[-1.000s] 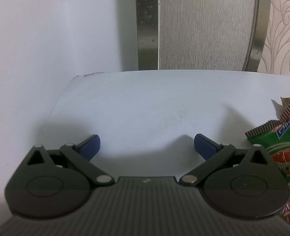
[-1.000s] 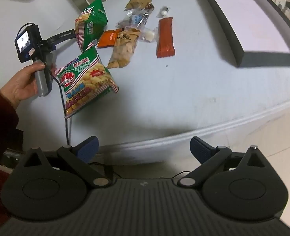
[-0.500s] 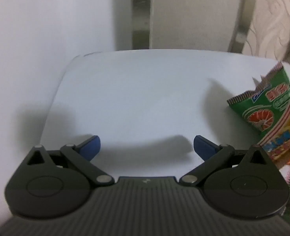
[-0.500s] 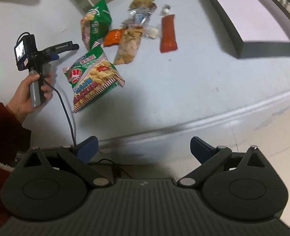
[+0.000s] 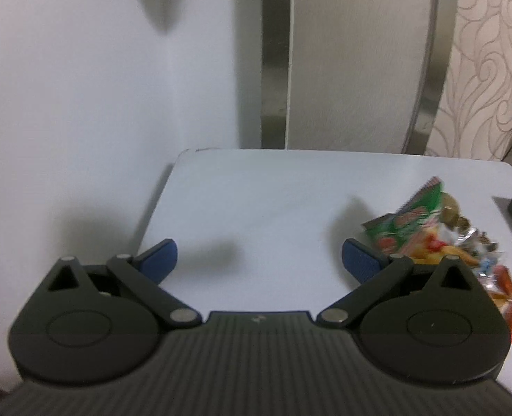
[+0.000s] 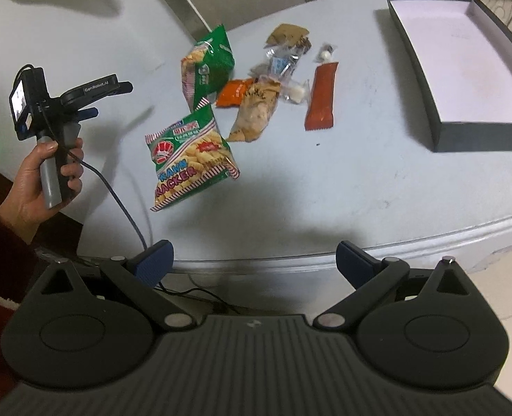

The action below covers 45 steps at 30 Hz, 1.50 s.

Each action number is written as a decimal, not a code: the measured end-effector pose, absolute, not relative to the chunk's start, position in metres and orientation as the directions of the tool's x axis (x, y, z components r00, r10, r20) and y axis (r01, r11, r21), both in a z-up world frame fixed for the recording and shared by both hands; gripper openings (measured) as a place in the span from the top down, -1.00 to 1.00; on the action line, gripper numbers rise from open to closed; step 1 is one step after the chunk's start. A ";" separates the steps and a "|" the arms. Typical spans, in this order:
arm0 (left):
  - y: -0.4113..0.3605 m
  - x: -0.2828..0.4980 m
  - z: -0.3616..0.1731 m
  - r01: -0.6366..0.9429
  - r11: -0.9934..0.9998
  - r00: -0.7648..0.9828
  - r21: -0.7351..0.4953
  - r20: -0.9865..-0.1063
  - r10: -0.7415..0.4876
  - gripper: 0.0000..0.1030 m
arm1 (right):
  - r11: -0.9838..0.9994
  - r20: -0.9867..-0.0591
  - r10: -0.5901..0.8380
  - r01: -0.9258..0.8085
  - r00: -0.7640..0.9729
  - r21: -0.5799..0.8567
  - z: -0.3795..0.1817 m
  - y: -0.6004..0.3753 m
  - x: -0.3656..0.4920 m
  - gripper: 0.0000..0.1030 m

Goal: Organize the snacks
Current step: 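Move both tools toward the snack pile on the table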

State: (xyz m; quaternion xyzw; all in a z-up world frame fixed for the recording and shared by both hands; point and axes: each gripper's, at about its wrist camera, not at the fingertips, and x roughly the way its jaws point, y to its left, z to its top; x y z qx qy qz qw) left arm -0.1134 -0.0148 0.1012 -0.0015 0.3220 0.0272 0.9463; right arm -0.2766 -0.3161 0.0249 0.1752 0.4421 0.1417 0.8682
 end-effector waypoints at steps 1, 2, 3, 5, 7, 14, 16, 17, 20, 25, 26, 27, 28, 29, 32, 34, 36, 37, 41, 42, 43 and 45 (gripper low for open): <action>-0.020 -0.118 0.104 -0.053 0.998 0.794 0.015 -0.606 0.052 -1.00 | 0.896 -0.711 0.406 -0.096 0.574 0.434 0.025 -0.319 -0.278 -0.97; -0.025 -0.124 0.107 -0.055 0.998 0.798 0.016 -0.600 0.054 -1.00 | 0.892 -0.703 0.411 -0.098 0.580 0.441 0.025 -0.321 -0.279 -0.97; -0.030 -0.129 0.110 -0.057 0.998 0.802 0.020 -0.594 0.057 -1.00 | 0.889 -0.696 0.416 -0.099 0.586 0.448 0.026 -0.324 -0.280 -0.97; -0.038 -0.139 0.116 -0.060 0.998 0.805 0.017 -0.590 0.059 -1.00 | 0.880 -0.682 0.426 -0.099 0.595 0.464 0.025 -0.328 -0.281 -0.97; -0.047 -0.147 0.119 -0.053 0.998 0.809 0.019 -0.586 0.055 -1.00 | 0.874 -0.673 0.441 -0.114 0.593 0.473 0.025 -0.329 -0.280 -0.97; -0.090 -0.171 0.114 0.010 1.000 0.806 0.023 -0.592 0.006 -1.00 | 0.871 -0.640 0.445 -0.134 0.626 0.473 0.032 -0.333 -0.280 -0.97; -0.101 -0.173 0.113 0.024 0.999 0.806 0.026 -0.593 -0.004 -1.00 | 0.872 -0.632 0.440 -0.136 0.638 0.470 0.034 -0.333 -0.280 -0.97; -0.107 -0.173 0.112 0.030 0.999 0.805 0.034 -0.594 -0.004 -1.00 | 0.874 -0.629 0.437 -0.138 0.644 0.466 0.035 -0.333 -0.280 -0.97; -0.115 -0.170 0.112 0.041 0.998 0.801 0.037 -0.598 -0.011 -1.00 | 0.881 -0.612 0.423 -0.145 0.668 0.451 0.040 -0.333 -0.281 -0.97; -0.120 -0.163 0.114 0.030 0.999 0.812 0.012 -0.583 -0.017 -1.00 | 0.870 -0.568 0.450 -0.194 0.689 0.454 0.049 -0.331 -0.289 -0.97; -0.120 -0.164 0.115 0.029 1.000 0.814 0.008 -0.581 -0.019 -1.00 | 0.864 -0.556 0.457 -0.200 0.694 0.461 0.050 -0.332 -0.291 -0.97; -0.121 -0.163 0.116 0.028 1.000 0.815 0.002 -0.580 -0.022 -1.00 | 0.859 -0.543 0.463 -0.206 0.700 0.468 0.052 -0.332 -0.294 -0.97; -0.121 -0.163 0.116 0.030 1.000 0.816 -0.004 -0.577 -0.027 -1.00 | 0.853 -0.526 0.471 -0.212 0.709 0.477 0.054 -0.333 -0.297 -0.97; -0.122 -0.163 0.117 0.033 0.999 0.818 -0.007 -0.575 -0.031 -1.00 | 0.847 -0.508 0.474 -0.216 0.719 0.485 0.056 -0.334 -0.302 -0.98; -0.125 -0.165 0.118 0.046 0.999 0.821 -0.005 -0.569 -0.041 -1.00 | 0.837 -0.457 0.475 -0.224 0.752 0.500 0.065 -0.336 -0.316 -1.00; -0.126 -0.168 0.119 0.049 0.999 0.825 -0.006 -0.564 -0.044 -1.00 | 0.835 -0.437 0.466 -0.220 0.769 0.505 0.069 -0.337 -0.326 -1.00; -0.126 -0.171 0.118 0.048 0.999 0.827 -0.008 -0.561 -0.045 -1.00 | 0.833 -0.419 0.460 -0.217 0.783 0.508 0.074 -0.338 -0.336 -1.00; -0.126 -0.173 0.118 0.046 0.999 0.827 -0.009 -0.560 -0.043 -1.00 | 0.829 -0.409 0.463 -0.221 0.786 0.514 0.075 -0.338 -0.340 -1.00; -0.122 -0.178 0.116 0.035 0.999 0.823 -0.013 -0.567 -0.036 -1.00 | 0.791 -0.364 0.490 -0.227 0.792 0.569 0.076 -0.347 -0.350 -1.00; -0.121 -0.180 0.116 0.032 0.999 0.823 -0.014 -0.567 -0.034 -1.00 | 0.780 -0.344 0.492 -0.229 0.800 0.583 0.075 -0.350 -0.352 -1.00; -0.120 -0.182 0.115 0.029 0.999 0.823 -0.014 -0.566 -0.032 -1.00 | 0.775 -0.325 0.485 -0.228 0.812 0.590 0.075 -0.353 -0.356 -1.00; -0.117 -0.185 0.116 0.026 1.000 0.827 -0.006 -0.562 -0.024 -1.00 | 0.778 -0.279 0.458 -0.229 0.844 0.585 0.079 -0.356 -0.365 -1.00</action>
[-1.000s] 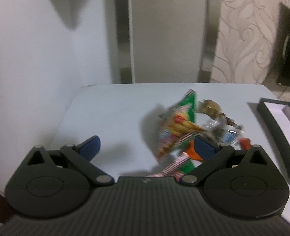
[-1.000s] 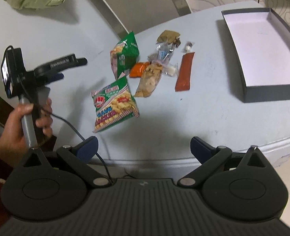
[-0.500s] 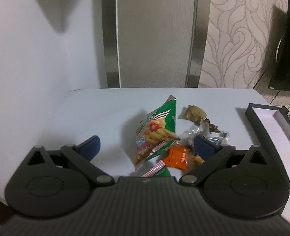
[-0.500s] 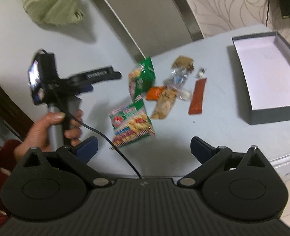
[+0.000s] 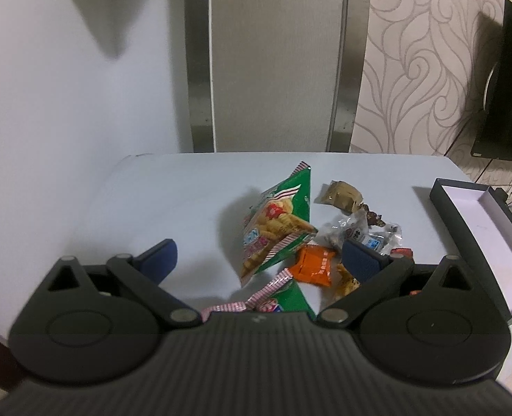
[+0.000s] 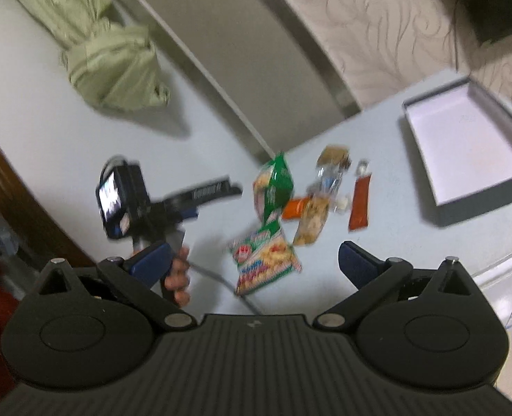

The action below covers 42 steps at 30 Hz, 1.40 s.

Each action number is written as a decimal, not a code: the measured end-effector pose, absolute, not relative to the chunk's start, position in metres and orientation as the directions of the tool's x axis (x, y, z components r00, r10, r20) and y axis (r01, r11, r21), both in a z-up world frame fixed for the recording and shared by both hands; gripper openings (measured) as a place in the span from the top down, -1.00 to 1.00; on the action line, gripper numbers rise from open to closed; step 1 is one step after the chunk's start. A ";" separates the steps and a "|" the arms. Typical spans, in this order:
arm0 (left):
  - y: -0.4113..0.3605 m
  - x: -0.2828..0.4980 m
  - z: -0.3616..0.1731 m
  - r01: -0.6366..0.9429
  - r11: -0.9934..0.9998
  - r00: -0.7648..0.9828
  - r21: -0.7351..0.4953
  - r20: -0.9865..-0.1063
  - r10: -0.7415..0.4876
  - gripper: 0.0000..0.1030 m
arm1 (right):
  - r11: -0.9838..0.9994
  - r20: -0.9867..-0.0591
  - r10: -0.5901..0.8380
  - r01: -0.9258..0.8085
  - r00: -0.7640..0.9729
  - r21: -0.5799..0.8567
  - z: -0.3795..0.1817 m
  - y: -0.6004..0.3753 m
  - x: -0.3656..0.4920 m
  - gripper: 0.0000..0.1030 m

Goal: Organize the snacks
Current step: 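Move both tools toward the snack pile on the table, then grasp the green shrimp-cracker bag with the left gripper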

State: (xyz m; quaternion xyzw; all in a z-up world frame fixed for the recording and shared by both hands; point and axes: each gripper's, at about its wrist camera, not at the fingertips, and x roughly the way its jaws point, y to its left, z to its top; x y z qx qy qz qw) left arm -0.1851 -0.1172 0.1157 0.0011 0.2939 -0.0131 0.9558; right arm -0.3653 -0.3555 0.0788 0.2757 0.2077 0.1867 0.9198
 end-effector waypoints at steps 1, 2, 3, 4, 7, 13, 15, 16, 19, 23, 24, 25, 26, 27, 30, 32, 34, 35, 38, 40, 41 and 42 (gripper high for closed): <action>-0.116 -0.187 0.116 0.023 1.000 0.829 0.000 -0.559 -0.019 -1.00 | 0.775 -0.245 0.459 -0.250 0.854 0.580 0.081 -0.356 -0.371 -1.00; -0.115 -0.187 0.116 0.018 1.000 0.830 0.004 -0.558 -0.012 -1.00 | 0.772 -0.218 0.461 -0.267 0.860 0.577 0.082 -0.357 -0.375 -1.00; -0.114 -0.188 0.117 0.012 1.000 0.830 0.004 -0.557 -0.008 -1.00 | 0.767 -0.198 0.466 -0.282 0.863 0.576 0.083 -0.357 -0.376 -1.00; -0.112 -0.188 0.117 0.009 1.000 0.830 0.002 -0.558 -0.006 -1.00 | 0.765 -0.193 0.466 -0.284 0.864 0.578 0.083 -0.357 -0.375 -1.00; -0.109 -0.189 0.117 -0.001 1.000 0.829 0.005 -0.559 0.004 -1.00 | 0.761 -0.234 0.486 -0.275 0.842 0.588 0.081 -0.356 -0.365 -1.00; -0.107 -0.189 0.113 -0.015 1.000 0.822 0.014 -0.568 0.020 -1.00 | 0.769 -0.305 0.595 -0.416 0.743 0.486 0.091 -0.330 -0.337 -1.00; -0.107 -0.188 0.112 -0.019 1.000 0.821 0.016 -0.570 0.025 -1.00 | 0.767 -0.313 0.616 -0.459 0.723 0.448 0.095 -0.324 -0.328 -1.00; -0.107 -0.188 0.112 -0.021 1.000 0.821 0.015 -0.570 0.026 -1.00 | 0.772 -0.311 0.614 -0.468 0.726 0.431 0.098 -0.324 -0.323 -1.00; -0.108 -0.188 0.110 -0.027 1.000 0.820 0.009 -0.571 0.028 -1.00 | 0.774 -0.310 0.616 -0.483 0.724 0.410 0.106 -0.324 -0.306 -1.00; -0.110 -0.190 0.107 -0.028 1.000 0.819 0.006 -0.573 0.027 -1.00 | 0.816 -0.325 0.577 -0.509 0.749 0.273 0.121 -0.320 -0.288 -1.00; -0.112 -0.191 0.106 -0.028 1.000 0.820 0.006 -0.572 0.026 -1.00 | 0.824 -0.324 0.566 -0.506 0.758 0.255 0.124 -0.320 -0.283 -1.00; -0.113 -0.192 0.105 -0.028 1.000 0.820 0.006 -0.572 0.027 -1.00 | 0.833 -0.320 0.552 -0.492 0.770 0.252 0.127 -0.321 -0.278 -1.00; -0.113 -0.192 0.105 -0.028 1.000 0.819 0.006 -0.573 0.027 -1.00 | 0.840 -0.311 0.539 -0.473 0.783 0.265 0.128 -0.321 -0.273 -1.00; -0.114 -0.193 0.104 -0.027 1.000 0.818 0.005 -0.575 0.025 -1.00 | 0.847 -0.301 0.525 -0.452 0.796 0.281 0.128 -0.322 -0.269 -1.00; -0.115 -0.197 0.099 -0.027 1.000 0.816 0.004 -0.578 0.025 -1.00 | 0.877 -0.293 0.461 -0.379 0.838 0.296 0.118 -0.315 -0.266 -1.00; -0.115 -0.200 0.095 -0.027 1.000 0.813 -0.003 -0.582 0.020 -1.00 | 0.873 -0.309 0.462 -0.364 0.831 0.324 0.105 -0.310 -0.267 -1.00; -0.115 -0.202 0.090 -0.023 1.000 0.812 -0.013 -0.583 0.011 -1.00 | 0.859 -0.343 0.490 -0.378 0.801 0.345 0.094 -0.306 -0.267 -1.00; -0.115 -0.204 0.087 -0.020 1.000 0.811 -0.023 -0.585 0.003 -1.00 | 0.861 -0.361 0.491 -0.379 0.793 0.339 0.090 -0.305 -0.266 -1.00; -0.115 -0.208 0.073 -0.012 0.999 0.801 -0.043 -0.598 -0.016 -1.00 | 0.864 -0.384 0.488 -0.372 0.784 0.339 0.086 -0.304 -0.264 -1.00; -0.117 -0.212 0.063 -0.011 1.000 0.801 -0.028 -0.599 -0.008 -1.00 | 0.858 -0.383 0.492 -0.363 0.782 0.362 0.084 -0.306 -0.263 -1.00; -0.119 -0.213 0.058 -0.010 1.000 0.801 -0.016 -0.599 -0.001 -1.00 | 0.857 -0.387 0.494 -0.361 0.779 0.367 0.082 -0.306 -0.263 -1.00; -0.121 -0.213 0.053 -0.006 1.000 0.801 -0.004 -0.599 0.002 -1.00 | 0.857 -0.395 0.494 -0.359 0.775 0.369 0.080 -0.305 -0.263 -1.00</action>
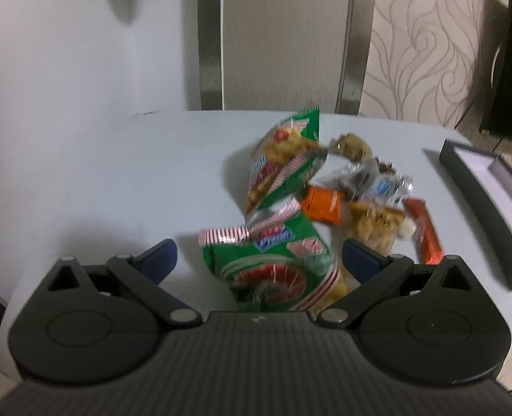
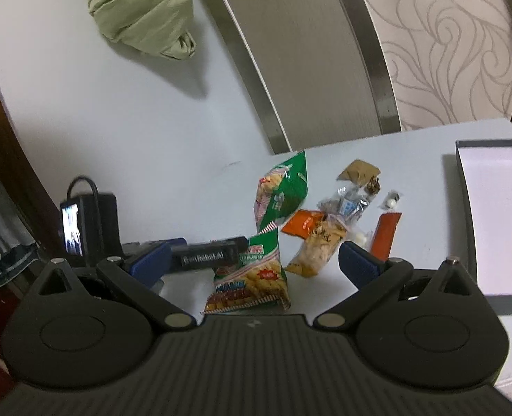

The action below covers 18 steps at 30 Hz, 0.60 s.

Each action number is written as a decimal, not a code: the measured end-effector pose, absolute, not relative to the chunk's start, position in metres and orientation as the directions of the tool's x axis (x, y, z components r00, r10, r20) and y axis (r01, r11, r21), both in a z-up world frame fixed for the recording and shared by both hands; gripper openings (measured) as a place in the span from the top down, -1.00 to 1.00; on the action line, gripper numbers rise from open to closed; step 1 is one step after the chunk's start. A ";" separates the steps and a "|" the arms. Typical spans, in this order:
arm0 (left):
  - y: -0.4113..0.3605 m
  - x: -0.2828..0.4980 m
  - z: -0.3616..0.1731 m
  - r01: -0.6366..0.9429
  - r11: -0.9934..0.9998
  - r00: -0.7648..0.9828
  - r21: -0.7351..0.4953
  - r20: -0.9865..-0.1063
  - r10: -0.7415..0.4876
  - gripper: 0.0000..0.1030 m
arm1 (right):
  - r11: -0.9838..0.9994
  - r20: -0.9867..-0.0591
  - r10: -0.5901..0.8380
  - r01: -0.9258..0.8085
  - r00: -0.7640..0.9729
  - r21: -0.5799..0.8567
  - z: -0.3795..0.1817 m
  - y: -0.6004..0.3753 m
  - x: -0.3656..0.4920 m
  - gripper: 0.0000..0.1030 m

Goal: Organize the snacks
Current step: 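Grasp the green shrimp-cracker bag with the left gripper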

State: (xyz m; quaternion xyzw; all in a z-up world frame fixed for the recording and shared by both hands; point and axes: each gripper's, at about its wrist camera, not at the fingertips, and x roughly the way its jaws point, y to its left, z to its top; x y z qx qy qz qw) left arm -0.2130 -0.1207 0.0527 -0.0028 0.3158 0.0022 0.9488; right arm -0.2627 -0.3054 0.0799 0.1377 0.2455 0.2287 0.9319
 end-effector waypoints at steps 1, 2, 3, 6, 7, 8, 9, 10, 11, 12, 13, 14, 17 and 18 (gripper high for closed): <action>-0.123 -0.212 0.048 0.001 1.000 0.797 0.007 -0.604 0.004 -1.00 | 0.858 -0.401 0.494 -0.356 0.772 0.370 0.077 -0.305 -0.264 -1.00; -0.124 -0.210 0.045 0.008 1.000 0.792 0.015 -0.610 0.003 -1.00 | 0.859 -0.407 0.493 -0.354 0.769 0.371 0.076 -0.304 -0.264 -1.00; -0.125 -0.207 0.042 0.011 1.000 0.788 0.017 -0.616 0.002 -1.00 | 0.859 -0.412 0.492 -0.352 0.767 0.371 0.074 -0.304 -0.264 -1.00; -0.124 -0.198 0.033 0.015 1.000 0.777 0.000 -0.630 -0.011 -1.00 | 0.866 -0.419 0.482 -0.345 0.770 0.363 0.073 -0.303 -0.265 -1.00; -0.124 -0.196 0.030 0.013 1.000 0.774 -0.006 -0.633 -0.013 -1.00 | 0.868 -0.420 0.478 -0.341 0.771 0.361 0.073 -0.303 -0.265 -1.00; -0.124 -0.192 0.027 0.013 1.000 0.770 -0.009 -0.637 -0.016 -1.00 | 0.870 -0.422 0.473 -0.338 0.773 0.358 0.073 -0.303 -0.265 -1.00; -0.124 -0.188 0.023 0.015 1.000 0.765 -0.010 -0.644 -0.017 -1.00 | 0.874 -0.424 0.467 -0.334 0.776 0.353 0.073 -0.303 -0.266 -1.00; -0.125 -0.185 0.020 0.014 1.000 0.760 -0.013 -0.650 -0.020 -1.00 | 0.878 -0.427 0.462 -0.331 0.777 0.347 0.073 -0.303 -0.267 -1.00; -0.124 -0.183 0.018 0.014 1.000 0.759 -0.026 -0.651 -0.028 -1.00 | 0.880 -0.430 0.457 -0.329 0.779 0.342 0.073 -0.302 -0.267 -1.00; -0.123 -0.180 0.016 0.012 0.999 0.755 -0.037 -0.655 -0.033 -1.00 | 0.883 -0.431 0.453 -0.326 0.780 0.338 0.074 -0.302 -0.267 -1.00; -0.123 -0.177 0.015 0.014 0.999 0.753 -0.042 -0.657 -0.038 -1.00 | 0.885 -0.432 0.450 -0.323 0.782 0.336 0.074 -0.301 -0.268 -1.00; -0.123 -0.175 0.014 0.020 0.999 0.750 -0.044 -0.660 -0.044 -1.00 | 0.887 -0.434 0.446 -0.320 0.783 0.334 0.074 -0.301 -0.268 -1.00; -0.122 -0.169 0.015 0.061 0.997 0.732 -0.038 -0.678 -0.071 -1.00 | 0.894 -0.442 0.435 -0.314 0.784 0.321 0.075 -0.299 -0.269 -1.00; -0.120 -0.169 0.015 0.071 0.997 0.729 -0.038 -0.680 -0.078 -0.98 | 0.896 -0.443 0.431 -0.314 0.786 0.314 0.076 -0.298 -0.269 -1.00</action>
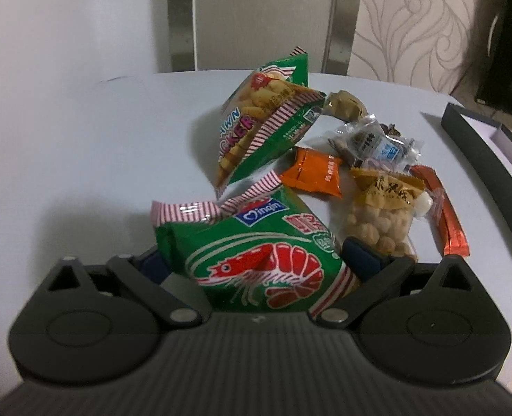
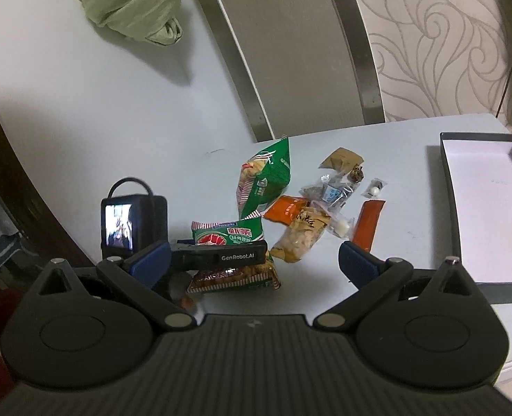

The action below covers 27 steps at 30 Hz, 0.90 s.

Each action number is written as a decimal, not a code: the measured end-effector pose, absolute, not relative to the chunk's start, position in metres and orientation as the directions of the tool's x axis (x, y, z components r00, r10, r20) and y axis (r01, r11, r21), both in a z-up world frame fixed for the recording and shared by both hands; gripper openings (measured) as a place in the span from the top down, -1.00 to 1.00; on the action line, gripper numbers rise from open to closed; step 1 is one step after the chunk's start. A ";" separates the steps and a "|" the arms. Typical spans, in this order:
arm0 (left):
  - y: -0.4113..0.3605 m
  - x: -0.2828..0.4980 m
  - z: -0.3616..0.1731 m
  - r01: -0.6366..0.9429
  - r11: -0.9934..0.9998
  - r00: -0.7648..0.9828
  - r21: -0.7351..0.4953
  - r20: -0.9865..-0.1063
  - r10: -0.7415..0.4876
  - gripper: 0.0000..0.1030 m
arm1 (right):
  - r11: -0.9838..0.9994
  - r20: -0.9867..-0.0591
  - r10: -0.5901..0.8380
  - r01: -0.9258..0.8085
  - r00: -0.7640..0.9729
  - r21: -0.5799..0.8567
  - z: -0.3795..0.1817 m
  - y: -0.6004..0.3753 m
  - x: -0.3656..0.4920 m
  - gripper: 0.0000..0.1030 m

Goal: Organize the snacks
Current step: 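Grasp the green shrimp-cracker bag with the left gripper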

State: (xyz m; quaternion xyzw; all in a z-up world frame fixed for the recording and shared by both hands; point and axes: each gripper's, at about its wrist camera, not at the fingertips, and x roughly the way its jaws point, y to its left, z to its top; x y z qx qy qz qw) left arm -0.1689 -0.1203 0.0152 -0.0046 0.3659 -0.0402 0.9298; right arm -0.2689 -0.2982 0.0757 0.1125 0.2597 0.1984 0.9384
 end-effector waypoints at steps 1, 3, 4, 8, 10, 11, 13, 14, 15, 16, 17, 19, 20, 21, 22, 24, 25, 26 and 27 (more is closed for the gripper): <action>-0.117 -0.169 0.016 0.078 0.996 0.723 -0.049 -0.685 -0.090 -0.94 | 0.899 -0.443 0.427 -0.315 0.788 0.305 0.076 -0.297 -0.269 -1.00; -0.108 -0.172 0.018 0.088 0.993 0.713 -0.076 -0.692 -0.116 -0.85 | 0.901 -0.443 0.424 -0.318 0.790 0.294 0.077 -0.295 -0.269 -1.00; -0.104 -0.174 0.019 0.090 0.993 0.714 -0.076 -0.690 -0.117 -0.79 | 0.904 -0.444 0.418 -0.314 0.792 0.291 0.078 -0.294 -0.269 -1.00; -0.088 -0.177 0.022 0.064 0.998 0.737 -0.016 -0.673 -0.058 -0.71 | 0.919 -0.442 0.385 -0.291 0.810 0.267 0.079 -0.293 -0.263 -1.00; -0.081 -0.173 0.023 0.060 0.998 0.734 -0.009 -0.677 -0.050 -0.71 | 0.929 -0.431 0.358 -0.271 0.828 0.251 0.077 -0.294 -0.256 -1.00; -0.079 -0.172 0.023 0.064 0.998 0.728 -0.013 -0.683 -0.056 -0.71 | 0.935 -0.429 0.344 -0.260 0.835 0.243 0.076 -0.295 -0.250 -1.00; -0.078 -0.170 0.025 0.081 0.997 0.719 -0.011 -0.692 -0.066 -0.72 | 0.945 -0.426 0.314 -0.238 0.848 0.224 0.072 -0.295 -0.238 -1.00; -0.077 -0.170 0.025 0.088 0.996 0.718 -0.005 -0.693 -0.067 -0.72 | 0.950 -0.436 0.303 -0.230 0.848 0.212 0.069 -0.295 -0.230 -1.00; -0.077 -0.171 0.025 0.097 0.995 0.718 0.003 -0.693 -0.068 -0.73 | 0.954 -0.448 0.292 -0.223 0.845 0.202 0.065 -0.296 -0.222 -1.00; -0.078 -0.171 0.024 0.103 0.995 0.719 0.008 -0.692 -0.068 -0.73 | 0.959 -0.459 0.275 -0.208 0.845 0.190 0.061 -0.297 -0.214 -1.00; -0.076 -0.172 0.024 0.108 0.994 0.719 0.009 -0.692 -0.071 -0.74 | 0.964 -0.472 0.259 -0.200 0.843 0.173 0.056 -0.297 -0.207 -1.00; -0.074 -0.171 0.023 0.119 0.993 0.715 0.006 -0.695 -0.082 -0.74 | 0.973 -0.492 0.231 -0.190 0.839 0.133 0.046 -0.298 -0.194 -1.00; -0.074 -0.170 0.023 0.127 0.992 0.712 0.006 -0.696 -0.087 -0.75 | 0.978 -0.504 0.206 -0.177 0.839 0.105 0.041 -0.298 -0.188 -1.00; -0.073 -0.169 0.023 0.135 0.991 0.711 0.008 -0.697 -0.091 -0.75 | 0.983 -0.518 0.179 -0.167 0.837 0.071 0.036 -0.297 -0.183 -1.00; -0.073 -0.168 0.023 0.142 0.990 0.711 0.012 -0.697 -0.094 -0.75 | 0.989 -0.528 0.138 -0.149 0.838 0.022 0.032 -0.296 -0.176 -1.00; -0.074 -0.168 0.023 0.157 0.987 0.712 0.021 -0.695 -0.098 -0.76 | 0.998 -0.535 0.026 -0.057 0.845 -0.042 0.026 -0.297 -0.161 -1.00; -0.075 -0.168 0.023 0.165 0.986 0.713 0.027 -0.694 -0.100 -0.76 | 0.998 -0.549 -0.018 -0.013 0.836 -0.054 0.023 -0.299 -0.150 -0.99; -0.076 -0.167 0.024 0.171 0.985 0.713 0.033 -0.694 -0.101 -0.76 | 0.998 -0.563 -0.050 0.016 0.825 -0.065 0.019 -0.303 -0.140 -0.99; -0.077 -0.168 0.024 0.181 0.983 0.715 0.042 -0.691 -0.102 -0.76 | 0.995 -0.574 -0.085 0.041 0.815 -0.090 0.014 -0.305 -0.128 -0.96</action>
